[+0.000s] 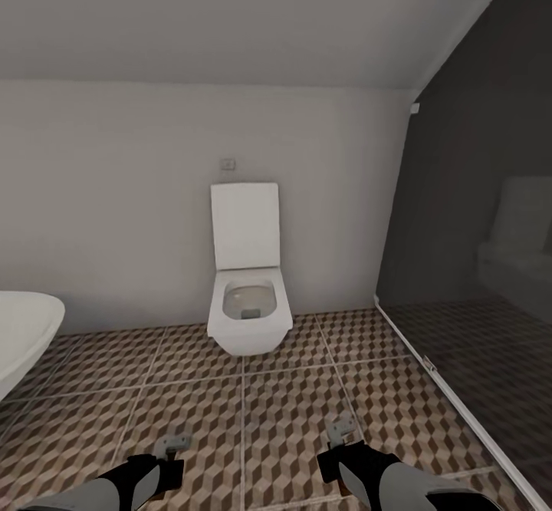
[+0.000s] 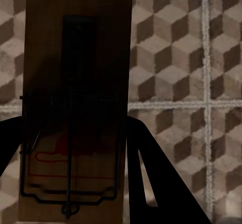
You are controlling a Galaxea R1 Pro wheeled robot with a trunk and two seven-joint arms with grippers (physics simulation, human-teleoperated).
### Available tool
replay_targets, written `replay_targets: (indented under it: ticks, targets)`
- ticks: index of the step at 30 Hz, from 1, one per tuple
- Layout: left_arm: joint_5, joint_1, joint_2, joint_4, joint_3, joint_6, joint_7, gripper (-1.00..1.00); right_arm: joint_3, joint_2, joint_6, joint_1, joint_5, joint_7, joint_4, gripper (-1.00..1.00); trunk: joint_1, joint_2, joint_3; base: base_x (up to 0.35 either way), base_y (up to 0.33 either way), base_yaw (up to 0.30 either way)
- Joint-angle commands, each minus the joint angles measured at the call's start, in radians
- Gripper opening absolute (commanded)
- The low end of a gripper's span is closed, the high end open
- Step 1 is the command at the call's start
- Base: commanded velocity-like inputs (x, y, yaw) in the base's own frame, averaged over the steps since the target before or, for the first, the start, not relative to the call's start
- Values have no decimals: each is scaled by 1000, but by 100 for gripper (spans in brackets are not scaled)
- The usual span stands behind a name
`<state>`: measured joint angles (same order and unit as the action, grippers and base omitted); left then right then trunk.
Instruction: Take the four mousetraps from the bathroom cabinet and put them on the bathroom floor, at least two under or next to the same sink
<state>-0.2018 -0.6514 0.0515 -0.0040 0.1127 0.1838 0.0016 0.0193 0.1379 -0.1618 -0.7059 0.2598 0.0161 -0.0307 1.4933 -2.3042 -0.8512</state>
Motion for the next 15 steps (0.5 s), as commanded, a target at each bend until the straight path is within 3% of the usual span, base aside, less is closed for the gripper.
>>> replay_targets:
  ticks: [1,15]
  targets:
    - [-7,-1,0,-1,8,4,0,-100,2,0,-2,-1,7,1,-2,-100,4,-8,-4,0,0,0]
    - [-7,-1,1,-1,8,5,-2,-100,1,1,-1,-1,11,1,-2,-100,57,-106,-48,0,0,0]
